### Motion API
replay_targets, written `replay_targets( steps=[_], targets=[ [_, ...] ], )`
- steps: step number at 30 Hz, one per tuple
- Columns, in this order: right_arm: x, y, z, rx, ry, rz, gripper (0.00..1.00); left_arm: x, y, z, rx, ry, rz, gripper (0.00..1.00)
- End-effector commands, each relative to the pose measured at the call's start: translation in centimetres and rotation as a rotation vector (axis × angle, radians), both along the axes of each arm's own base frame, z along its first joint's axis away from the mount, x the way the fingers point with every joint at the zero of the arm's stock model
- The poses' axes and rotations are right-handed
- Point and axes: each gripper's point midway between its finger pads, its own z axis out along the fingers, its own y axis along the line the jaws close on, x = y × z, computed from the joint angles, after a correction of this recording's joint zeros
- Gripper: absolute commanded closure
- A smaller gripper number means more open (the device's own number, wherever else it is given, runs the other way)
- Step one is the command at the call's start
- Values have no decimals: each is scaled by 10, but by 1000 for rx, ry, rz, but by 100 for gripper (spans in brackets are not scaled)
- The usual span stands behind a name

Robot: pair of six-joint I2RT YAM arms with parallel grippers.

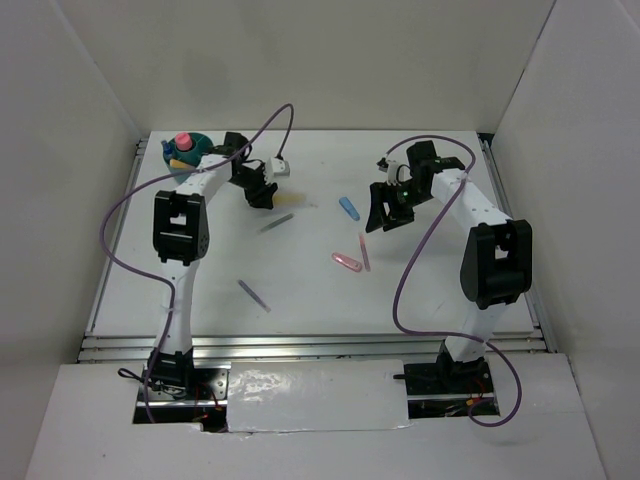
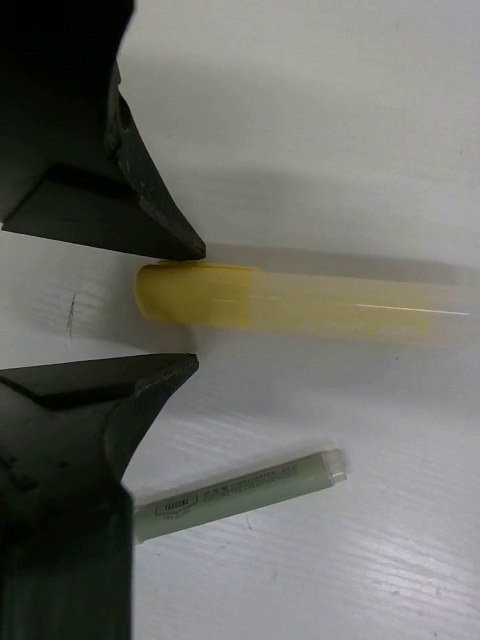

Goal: Sort the stationery into containers
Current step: Pick up the stationery from the center of the board, then place the stationery in the storage box.

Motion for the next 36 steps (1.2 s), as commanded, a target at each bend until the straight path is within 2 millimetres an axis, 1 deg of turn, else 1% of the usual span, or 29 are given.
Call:
replay_targets(
  steps=[1, 3, 4, 5, 6, 8, 9, 10, 12, 13, 14, 15, 16, 18, 19, 21, 22, 24, 25, 26, 27, 28, 29, 30, 31, 32, 33, 34, 36],
  targets=[
    [-2, 3, 10, 11, -15, 10, 31, 6, 4, -9, 104, -36, 16, 47],
    [-2, 3, 11, 10, -19, 12, 31, 5, 2, -10, 135, -48, 9, 49],
    [-2, 3, 11, 10, -19, 11, 30, 9, 1, -9, 145, -72, 13, 50],
    [-2, 3, 11, 10, -19, 11, 31, 6, -3, -13, 159, -73, 3, 50],
    [-2, 3, 11, 11, -16, 11, 31, 7, -2, -11, 180, -89, -1, 52],
    [-1, 3, 13, 13, -22, 10, 31, 8, -6, -12, 210, -107, -9, 58],
    [-2, 3, 14, 13, -23, 12, 31, 8, -6, -13, 224, -107, -14, 61],
    [-1, 3, 16, 15, -28, 12, 31, 6, -4, -14, 248, -103, -24, 70],
    [-2, 3, 18, 15, -32, 14, 32, 6, -4, -12, 258, -109, -39, 76],
    [-2, 3, 21, 15, -40, 13, 32, 4, -2, -11, 260, -106, -42, 82],
    [-3, 2, 22, 15, -42, 13, 32, 2, 0, -5, 266, -110, -50, 86],
    [-4, 2, 21, 15, -43, 13, 32, 0, 3, -3, 271, -115, -59, 95],
    [-6, 2, 23, 18, -44, 14, 32, -5, 7, 5, 269, -115, -58, 100],
    [-8, 3, 26, 23, -53, 15, 32, -8, 12, 20, 265, -135, -54, 100],
    [-10, 2, 25, 25, -47, 13, 32, -11, 19, 38, 252, -153, -46, 100],
    [-12, 5, 30, 34, -61, 19, 32, -16, 29, 59, 255, -184, -43, 100],
    [-15, 6, 29, 34, -59, 21, 32, -20, 43, 81, 282, -226, -23, 100],
    [-17, 8, 34, 38, -78, 27, 32, -23, 59, 104, 342, -301, -41, 100],
    [-18, 9, 32, 37, -74, 27, 32, -29, 72, 126, 374, -348, -27, 100],
    [-19, 10, 33, 39, -76, 31, 32, -28, 89, 138, 454, -398, -39, 100],
    [-20, 13, 34, 43, -81, 35, 32, -32, 99, 144, 497, -411, -46, 100],
    [-21, 14, 33, 42, -78, 38, 32, -37, 115, 158, 540, -438, -40, 100],
    [-21, 16, 34, 45, -80, 43, 32, -40, 133, 165, 628, -452, -58, 100],
    [-22, 18, 33, 47, -79, 48, 32, -41, 152, 168, 673, -453, -47, 100],
    [-23, 21, 34, 50, -78, 53, 32, -42, 163, 177, 709, -468, -43, 100],
    [-22, 22, 35, 52, -85, 54, 32, -42, 178, 182, 767, -475, -55, 100],
    [-23, 24, 35, 54, -84, 56, 32, -38, 184, 188, 774, -497, -46, 100],
    [-24, 25, 35, 53, -84, 58, 32, -37, 210, 193, 837, -493, -10, 100],
    [-25, 28, 35, 53, -88, 61, 32, -31, 234, 198, 898, -496, 34, 100]
  ],
)
